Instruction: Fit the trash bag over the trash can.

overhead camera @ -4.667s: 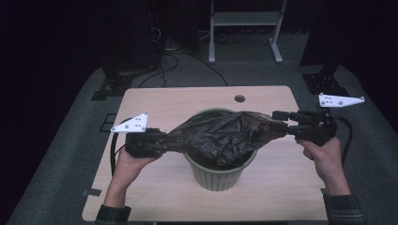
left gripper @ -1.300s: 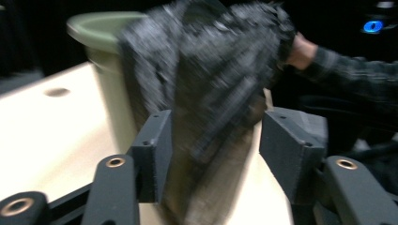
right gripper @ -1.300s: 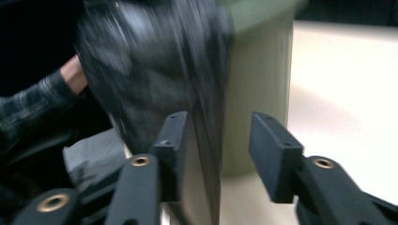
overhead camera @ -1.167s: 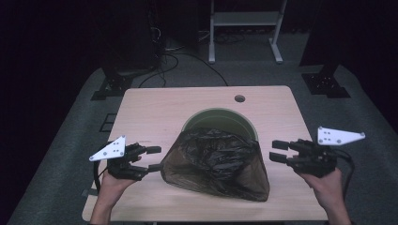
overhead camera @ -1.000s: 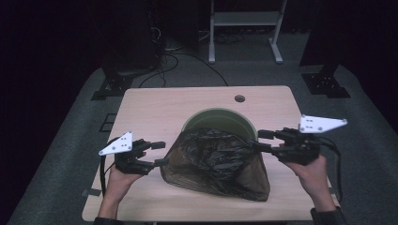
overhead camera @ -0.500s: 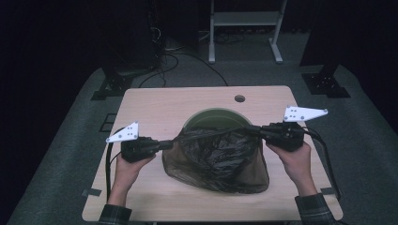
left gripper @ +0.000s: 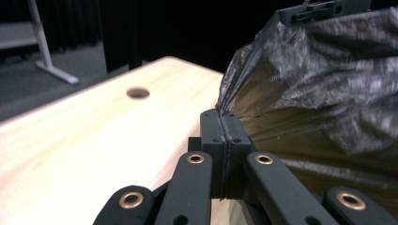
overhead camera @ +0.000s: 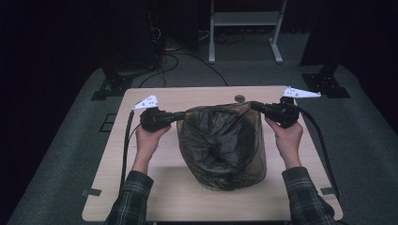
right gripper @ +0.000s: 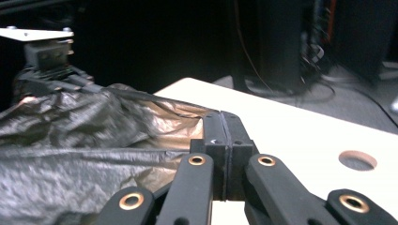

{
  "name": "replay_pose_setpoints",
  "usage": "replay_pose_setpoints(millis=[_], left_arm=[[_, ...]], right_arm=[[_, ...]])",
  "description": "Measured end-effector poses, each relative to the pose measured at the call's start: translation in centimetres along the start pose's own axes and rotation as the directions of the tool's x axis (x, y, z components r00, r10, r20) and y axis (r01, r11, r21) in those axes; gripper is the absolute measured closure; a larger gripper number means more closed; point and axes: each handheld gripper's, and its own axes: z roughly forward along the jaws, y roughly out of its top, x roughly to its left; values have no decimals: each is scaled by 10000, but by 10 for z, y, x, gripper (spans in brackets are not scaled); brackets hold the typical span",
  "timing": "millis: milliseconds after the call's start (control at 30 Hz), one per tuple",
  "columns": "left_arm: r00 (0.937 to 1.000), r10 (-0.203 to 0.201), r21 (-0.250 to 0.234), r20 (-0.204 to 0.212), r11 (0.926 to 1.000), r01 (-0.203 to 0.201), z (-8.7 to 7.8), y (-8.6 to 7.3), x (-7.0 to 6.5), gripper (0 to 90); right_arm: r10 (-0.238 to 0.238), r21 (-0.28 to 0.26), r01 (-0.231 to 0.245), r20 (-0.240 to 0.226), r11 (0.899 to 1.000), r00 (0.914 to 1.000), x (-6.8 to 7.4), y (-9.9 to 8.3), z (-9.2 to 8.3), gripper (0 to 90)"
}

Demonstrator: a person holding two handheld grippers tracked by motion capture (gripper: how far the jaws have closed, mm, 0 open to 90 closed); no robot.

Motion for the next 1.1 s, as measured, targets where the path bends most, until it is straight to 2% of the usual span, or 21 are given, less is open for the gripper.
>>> replay_pose_setpoints(millis=[33,167,367,467,633,667,733,800,900,1000,1100], left_arm=[[9999,-102,69,32,9999,102,4,-5,2,897],[9992,-383,542,128,9978,375,15,-27,6,897],[9986,-508,1216,168,9914,484,22,-54,3,897],[9983,-558,1454,169,9880,528,24,-63,2,896],[9972,-709,1404,226,9878,670,24,-71,2,888],[9973,-722,1386,140,9879,695,23,-71,2,838],[9972,-752,1189,21,9901,744,18,-68,3,717],[9967,-810,986,0,9919,806,9,-64,4,574],[9979,-633,758,118,9952,623,-11,-57,2,443],[9983,-412,620,411,9973,386,-28,-52,-2,335],[9975,-238,331,668,9992,216,-45,-48,-12,194]], right_arm=[[120,107,-122,183,9999,9998,-5,-6,4,900],[432,429,-447,357,9981,9984,-18,-30,12,900],[656,1217,-713,495,9900,9966,-31,-70,22,900],[649,1468,-724,554,9865,9964,-32,-81,25,900],[677,1656,-763,572,9832,9961,-32,-90,28,898],[656,1640,-748,606,9836,9960,-32,-89,27,854],[591,1446,-702,802,9870,9950,-34,-87,24,691],[743,1224,-849,891,9888,9932,-37,-81,17,532],[687,921,-774,939,9927,9932,-40,-71,3,423],[545,481,-580,711,9972,9960,-40,-57,-15,328],[87,123,-92,433,9999,9990,-36,-41,-33,238]])
